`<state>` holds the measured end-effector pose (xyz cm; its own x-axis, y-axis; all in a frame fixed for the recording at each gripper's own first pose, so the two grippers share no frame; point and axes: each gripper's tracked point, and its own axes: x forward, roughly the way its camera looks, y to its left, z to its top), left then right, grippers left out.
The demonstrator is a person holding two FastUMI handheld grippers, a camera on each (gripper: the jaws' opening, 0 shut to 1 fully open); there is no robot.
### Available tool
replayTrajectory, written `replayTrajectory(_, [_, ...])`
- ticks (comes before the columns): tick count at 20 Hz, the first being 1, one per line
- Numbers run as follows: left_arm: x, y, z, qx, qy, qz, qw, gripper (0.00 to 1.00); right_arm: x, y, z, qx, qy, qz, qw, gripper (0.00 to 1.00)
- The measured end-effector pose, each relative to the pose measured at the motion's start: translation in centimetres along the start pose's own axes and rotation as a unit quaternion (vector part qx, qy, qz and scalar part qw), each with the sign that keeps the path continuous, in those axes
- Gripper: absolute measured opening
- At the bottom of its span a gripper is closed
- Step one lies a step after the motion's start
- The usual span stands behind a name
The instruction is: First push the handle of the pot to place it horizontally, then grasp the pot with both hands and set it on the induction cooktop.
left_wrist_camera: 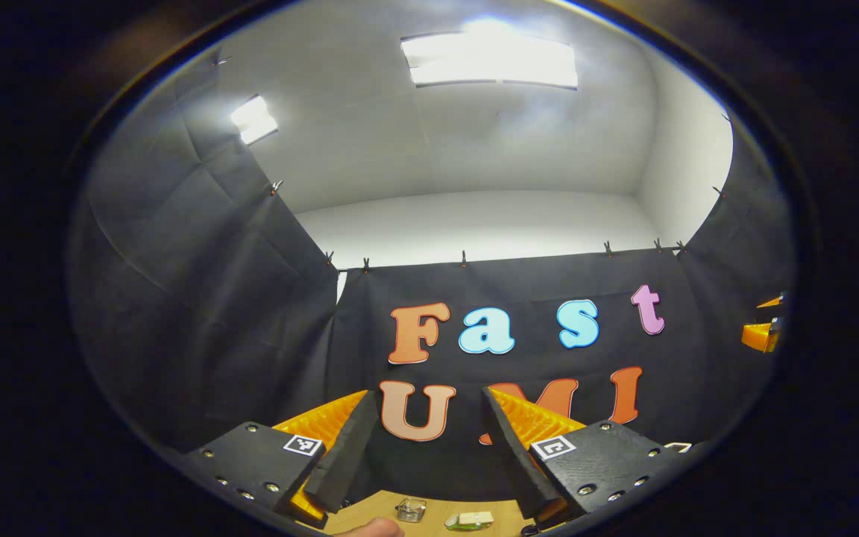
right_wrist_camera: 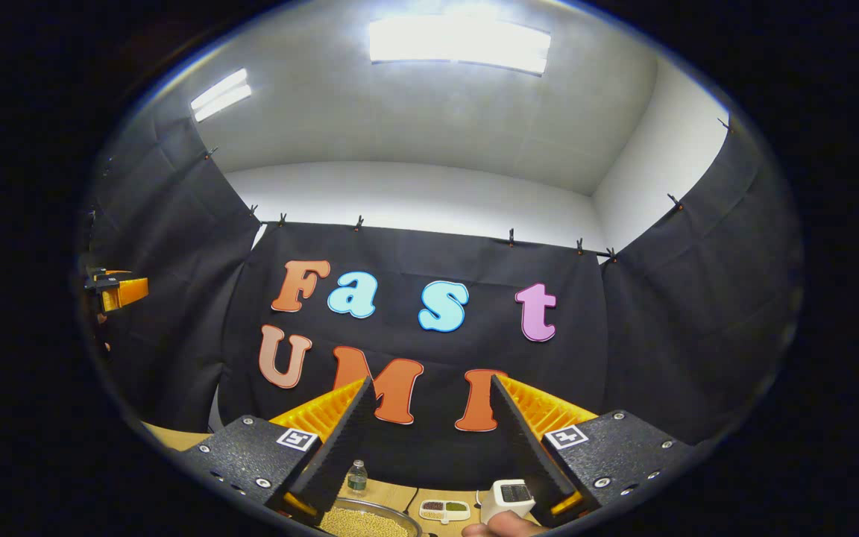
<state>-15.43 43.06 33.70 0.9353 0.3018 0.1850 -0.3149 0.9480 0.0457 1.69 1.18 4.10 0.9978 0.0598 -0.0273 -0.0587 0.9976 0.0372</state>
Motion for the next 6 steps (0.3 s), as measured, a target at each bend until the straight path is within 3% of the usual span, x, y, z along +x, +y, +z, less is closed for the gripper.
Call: replayTrajectory(6, [-0.1, -0.2, -0.4, 0.016, -0.002, 0.003, 1.000, 0.86, 0.2, 1.4, 0.5, -0.002, -0.030, 0.033, 0.999, 0.95])
